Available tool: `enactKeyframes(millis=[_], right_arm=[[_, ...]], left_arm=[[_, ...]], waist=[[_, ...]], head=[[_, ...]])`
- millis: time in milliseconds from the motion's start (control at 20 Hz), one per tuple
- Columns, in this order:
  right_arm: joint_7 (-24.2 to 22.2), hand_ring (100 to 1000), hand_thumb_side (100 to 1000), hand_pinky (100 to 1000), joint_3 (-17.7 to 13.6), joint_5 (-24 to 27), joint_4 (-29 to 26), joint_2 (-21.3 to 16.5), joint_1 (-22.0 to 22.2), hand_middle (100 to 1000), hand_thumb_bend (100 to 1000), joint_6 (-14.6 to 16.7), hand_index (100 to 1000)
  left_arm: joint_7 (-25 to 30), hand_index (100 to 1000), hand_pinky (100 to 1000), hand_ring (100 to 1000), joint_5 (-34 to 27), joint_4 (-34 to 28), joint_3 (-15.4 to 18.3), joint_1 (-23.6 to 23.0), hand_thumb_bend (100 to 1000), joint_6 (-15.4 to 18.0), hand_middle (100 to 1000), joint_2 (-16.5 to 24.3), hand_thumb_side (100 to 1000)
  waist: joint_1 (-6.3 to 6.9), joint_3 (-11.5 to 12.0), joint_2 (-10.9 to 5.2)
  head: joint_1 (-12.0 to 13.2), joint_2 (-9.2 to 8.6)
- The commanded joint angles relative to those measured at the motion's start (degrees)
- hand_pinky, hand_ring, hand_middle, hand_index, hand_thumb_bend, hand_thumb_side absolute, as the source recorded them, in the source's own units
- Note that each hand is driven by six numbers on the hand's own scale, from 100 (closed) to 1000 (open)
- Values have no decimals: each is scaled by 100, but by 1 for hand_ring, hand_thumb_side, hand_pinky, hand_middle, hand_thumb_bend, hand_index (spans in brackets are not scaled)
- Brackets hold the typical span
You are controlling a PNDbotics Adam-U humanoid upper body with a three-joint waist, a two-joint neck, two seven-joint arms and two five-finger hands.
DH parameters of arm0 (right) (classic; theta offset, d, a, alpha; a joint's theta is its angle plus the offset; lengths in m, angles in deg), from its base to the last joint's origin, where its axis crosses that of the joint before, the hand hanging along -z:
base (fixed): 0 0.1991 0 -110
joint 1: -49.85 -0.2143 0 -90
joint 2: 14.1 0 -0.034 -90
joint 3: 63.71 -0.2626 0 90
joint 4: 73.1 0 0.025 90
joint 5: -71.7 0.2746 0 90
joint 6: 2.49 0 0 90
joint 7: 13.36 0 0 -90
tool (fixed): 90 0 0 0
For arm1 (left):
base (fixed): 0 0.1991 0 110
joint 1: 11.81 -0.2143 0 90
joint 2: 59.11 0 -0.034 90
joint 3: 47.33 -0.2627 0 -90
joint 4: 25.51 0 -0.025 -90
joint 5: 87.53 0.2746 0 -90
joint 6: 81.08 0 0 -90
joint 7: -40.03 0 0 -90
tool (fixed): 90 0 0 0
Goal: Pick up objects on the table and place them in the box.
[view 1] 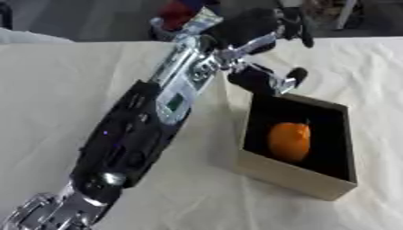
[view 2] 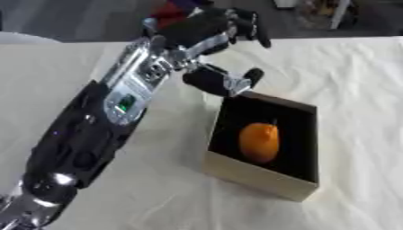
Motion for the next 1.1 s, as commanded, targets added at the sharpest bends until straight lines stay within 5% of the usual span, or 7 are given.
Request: enactKeyframes(millis=[50, 150, 200, 250, 650, 1100], right_arm=[[10, 677, 761, 581, -69, -61, -102, -182, -41, 589, 100, 2, 770], [22, 677, 761, 580, -80, -72, -102, -205, -20, 589, 100, -8, 770], [27, 677, 754, 581, -83, -76, -102, -212, -14, 588, 100, -11, 770], [32, 677, 760, 581, -88, -82, -102, -220, -5, 589, 100, -14, 770], [59, 677, 760, 581, -118, -118, -102, -282, 46, 588, 100, -46, 770], [85, 677, 760, 581, -143, -141, -102, -321, 62, 588, 100, -64, 770]], left_arm=[[-237, 774, 640, 747, -533, -583, 314, -34, 119, -408, 767, 497, 448], [-377, 769, 638, 745, -804, -843, 470, -164, 112, -619, 766, 750, 458], [-433, 766, 636, 744, -916, -953, 531, -218, 100, -708, 773, 851, 655], [-512, 764, 635, 743, -1018, -1075, 618, -294, 115, -788, 765, 984, 456], [-1111, 752, 626, 734, -1856, -2000, 1306, -1091, 104, -1297, 760, 1917, 483], [-2261, 739, 623, 728, -3171, -2742, 1987, -2147, 100, -1595, 760, 2447, 557]], waist=[[-8, 31, -131], [-7, 68, -144], [-6, 79, -148], [-6, 103, -156], [-31, 251, -195], [-73, 347, -192]], head=[[-99, 66], [-152, 90], [-166, 96], [-195, 103], [-354, 136], [-431, 173]])
